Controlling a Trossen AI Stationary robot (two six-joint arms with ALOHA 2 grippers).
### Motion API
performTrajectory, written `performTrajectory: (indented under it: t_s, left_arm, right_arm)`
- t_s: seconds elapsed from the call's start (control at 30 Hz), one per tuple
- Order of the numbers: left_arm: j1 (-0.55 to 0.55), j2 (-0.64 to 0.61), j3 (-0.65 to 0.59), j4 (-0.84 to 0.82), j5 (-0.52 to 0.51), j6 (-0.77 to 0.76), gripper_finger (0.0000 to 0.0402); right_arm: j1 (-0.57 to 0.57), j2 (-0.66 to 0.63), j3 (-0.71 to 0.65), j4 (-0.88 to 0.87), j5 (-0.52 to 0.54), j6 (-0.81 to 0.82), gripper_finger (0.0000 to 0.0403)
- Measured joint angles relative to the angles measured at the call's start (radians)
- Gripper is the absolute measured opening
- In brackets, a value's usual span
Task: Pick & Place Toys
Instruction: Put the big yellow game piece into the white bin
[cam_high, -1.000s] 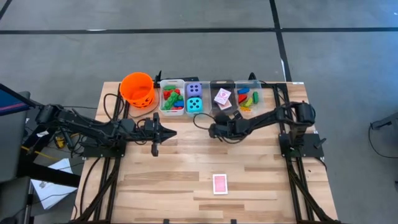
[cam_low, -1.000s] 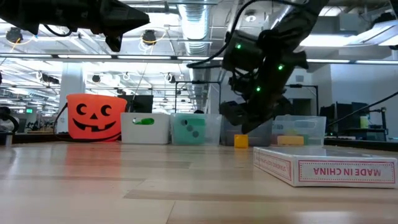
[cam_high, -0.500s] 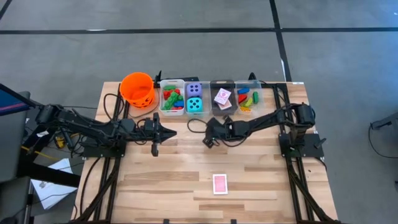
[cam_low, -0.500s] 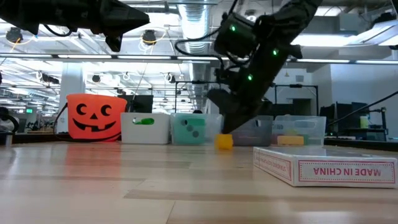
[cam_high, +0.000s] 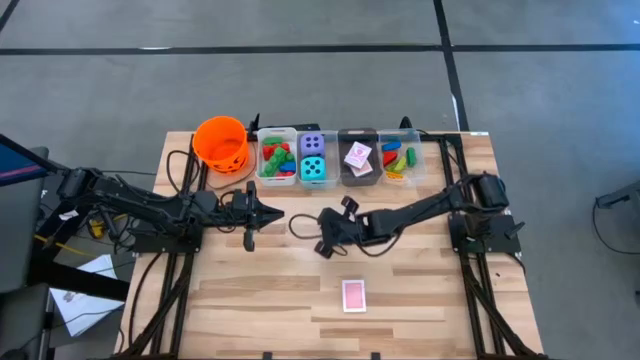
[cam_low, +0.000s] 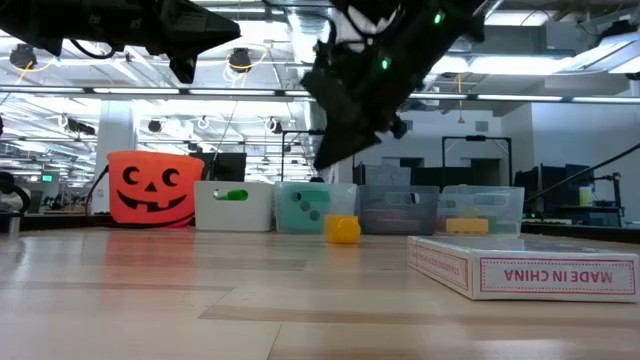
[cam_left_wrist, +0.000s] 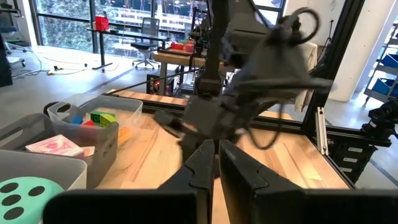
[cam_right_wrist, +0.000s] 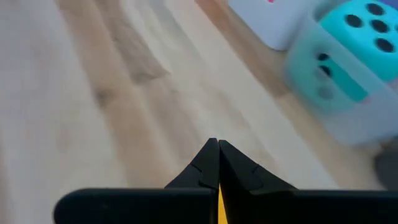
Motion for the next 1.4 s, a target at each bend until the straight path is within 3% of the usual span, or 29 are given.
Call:
performTrajectory:
  t_s: [0.37, 0.53, 0.73, 0.93, 1.1, 1.4]
  left_arm:
    - [0.000, 0.000, 0.000, 0.000, 0.000, 0.000, 0.0016]
    - [0.000, 0.000, 0.000, -0.001, 0.000, 0.000, 0.0016]
    - [0.000, 0.000, 0.000, -0.001, 0.000, 0.000, 0.0016]
    - [0.000, 0.000, 0.000, -0.001, 0.000, 0.000, 0.0016]
    - [0.000, 0.000, 0.000, 0.000, 0.000, 0.000, 0.0016]
    - [0.000, 0.000, 0.000, 0.012, 0.000, 0.000, 0.0016]
  right_arm:
    - [0.047, 0.008, 0.008, -0.137, 0.012, 0.252, 0.0000]
    - [0.111, 0.008, 0.008, -0.130, 0.152, 0.335, 0.0012]
    - [0.169, 0.008, 0.008, -0.129, 0.240, 0.432, 0.0081]
    - [0.210, 0.008, 0.008, -0.129, 0.281, 0.538, 0.0195]
    - [0.242, 0.061, 0.006, -0.112, 0.473, 0.605, 0.0278]
    - [0.204, 0.229, 0.008, -0.040, 0.500, 0.727, 0.0299]
